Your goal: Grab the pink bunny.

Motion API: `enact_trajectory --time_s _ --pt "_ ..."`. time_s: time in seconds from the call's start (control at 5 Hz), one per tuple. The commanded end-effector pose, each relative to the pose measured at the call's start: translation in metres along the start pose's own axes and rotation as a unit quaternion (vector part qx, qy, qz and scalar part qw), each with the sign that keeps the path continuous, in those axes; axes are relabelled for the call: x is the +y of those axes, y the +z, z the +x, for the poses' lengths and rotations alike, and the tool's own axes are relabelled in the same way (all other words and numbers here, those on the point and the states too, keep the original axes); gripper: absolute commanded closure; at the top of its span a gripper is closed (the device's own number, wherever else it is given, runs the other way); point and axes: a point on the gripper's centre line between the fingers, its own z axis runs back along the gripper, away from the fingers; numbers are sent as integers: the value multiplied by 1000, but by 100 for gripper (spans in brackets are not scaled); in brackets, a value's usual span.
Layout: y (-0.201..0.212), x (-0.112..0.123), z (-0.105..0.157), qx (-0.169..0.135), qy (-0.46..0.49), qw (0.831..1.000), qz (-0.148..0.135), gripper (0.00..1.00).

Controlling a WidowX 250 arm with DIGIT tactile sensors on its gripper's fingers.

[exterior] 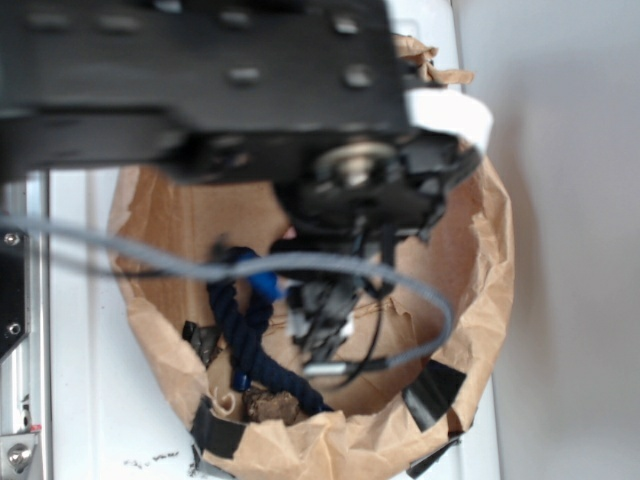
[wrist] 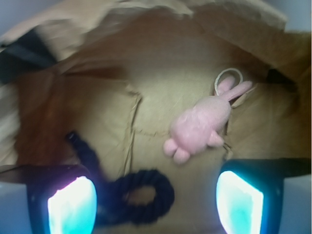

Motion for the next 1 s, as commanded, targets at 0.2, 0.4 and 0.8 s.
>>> enact_trajectory --time_s 0.2,0.4,0.8 --pt "-46 28 21 -57 162 985 -10 0" --pt "-66 26 44 -61 160 985 -6 0" --pt "-100 24 78 -59 169 982 54 0"
